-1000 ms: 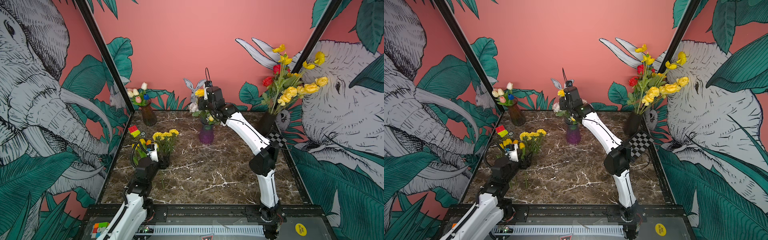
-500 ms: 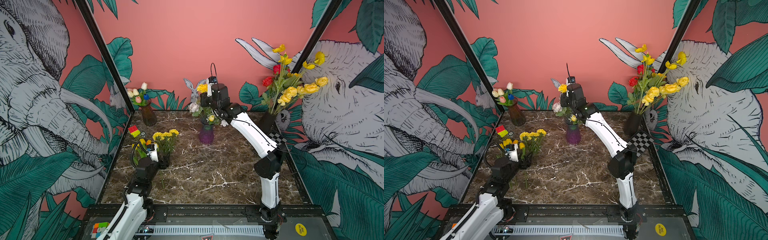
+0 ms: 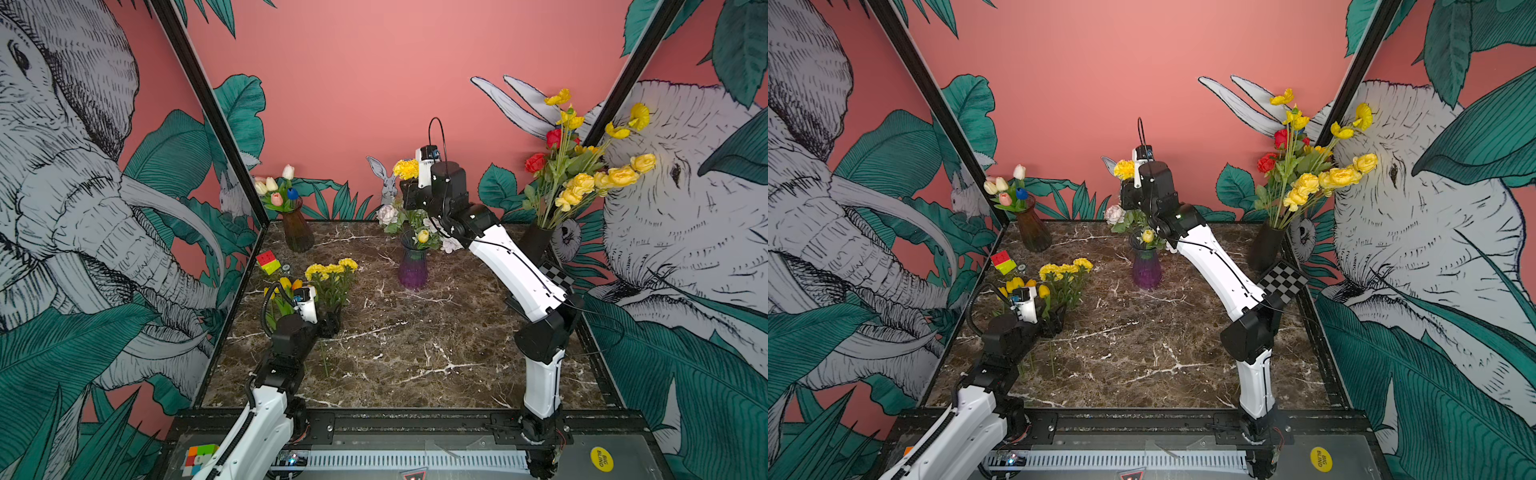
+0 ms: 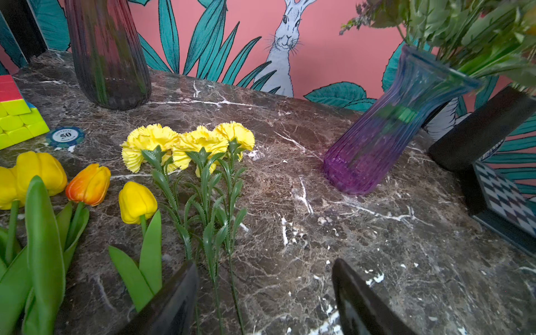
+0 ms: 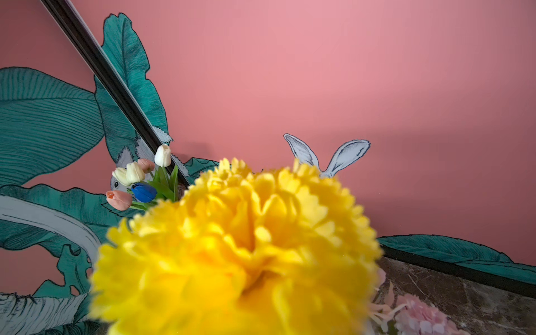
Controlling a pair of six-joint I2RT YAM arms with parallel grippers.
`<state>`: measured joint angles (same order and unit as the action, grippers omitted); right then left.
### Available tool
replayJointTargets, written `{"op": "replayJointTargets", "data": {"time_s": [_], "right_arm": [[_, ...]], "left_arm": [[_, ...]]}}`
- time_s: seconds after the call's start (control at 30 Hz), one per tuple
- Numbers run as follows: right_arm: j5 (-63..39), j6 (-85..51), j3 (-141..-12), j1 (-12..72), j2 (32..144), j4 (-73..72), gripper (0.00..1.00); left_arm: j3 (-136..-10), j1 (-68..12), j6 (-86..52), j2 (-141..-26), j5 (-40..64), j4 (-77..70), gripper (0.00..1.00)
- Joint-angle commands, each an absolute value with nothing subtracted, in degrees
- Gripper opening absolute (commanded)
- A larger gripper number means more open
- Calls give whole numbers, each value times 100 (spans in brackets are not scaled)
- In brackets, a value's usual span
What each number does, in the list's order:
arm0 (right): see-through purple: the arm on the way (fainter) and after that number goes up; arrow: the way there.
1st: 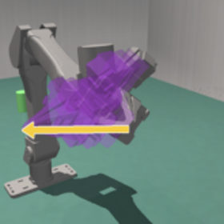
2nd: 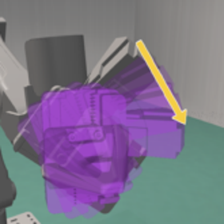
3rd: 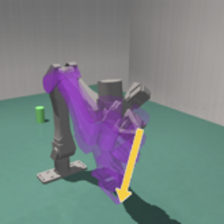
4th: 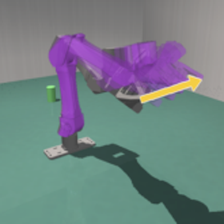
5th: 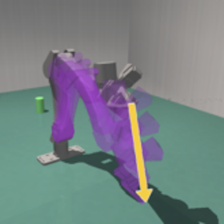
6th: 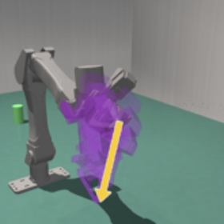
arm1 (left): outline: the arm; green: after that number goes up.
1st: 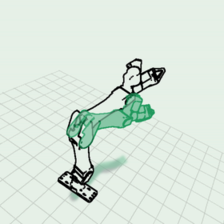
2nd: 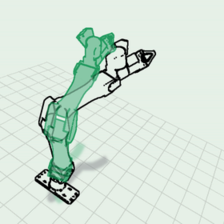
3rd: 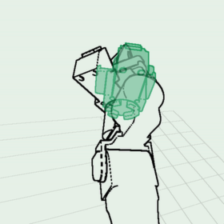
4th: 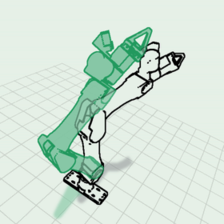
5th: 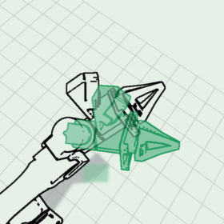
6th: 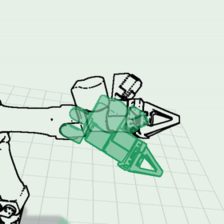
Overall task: Pick out yellow flowers from the vase
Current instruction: Pick up the flower from the vase.
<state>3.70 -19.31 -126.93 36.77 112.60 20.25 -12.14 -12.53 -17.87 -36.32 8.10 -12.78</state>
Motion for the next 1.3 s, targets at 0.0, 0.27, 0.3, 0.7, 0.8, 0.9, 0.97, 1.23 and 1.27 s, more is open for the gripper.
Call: {"op": "replayJointTargets", "data": {"time_s": [0.0, 0.27, 0.3, 0.7, 0.8, 0.9, 0.97, 1.23, 1.27], "right_arm": [[228, -1830, -12741, 3787, 10841, 1686, 28], [31, -1824, -12552, 3889, 10373, 1488, 28], [2, -1836, -12530, 3898, 10317, 1476, 28], [-528, -2108, -11939, 4059, 9544, 1110, 28], [-655, -2180, -11846, 4132, 9443, 1064, 28], [-730, -2248, -11748, 4216, 9364, 999, 28], [-820, -2314, -11707, 4277, 9327, 957, 28], [-1076, -2504, -11528, 4490, 9221, 813, 28], [-1080, -2520, -11506, 4512, 9220, 785, 28]], "left_arm": [[-1254, -1228, -2018, -3598, 1051, -1779, 77], [-2641, -1376, -2092, -4752, 1906, -2497, 78], [-2799, -1453, -2037, -4883, 1924, -2513, 78], [-4900, -2535, -798, -6337, 2443, -2441, 79], [-5339, -2683, -543, -6639, 2689, -2455, 79], [-5787, -2831, -238, -6909, 2891, -2298, 77], [-5949, -2898, -70, -7038, 2957, -2303, 76], [-6195, -2960, 364, -7342, 3015, -2239, 67], [-6196, -2961, 380, -7347, 3006, -2255, 65]]}}
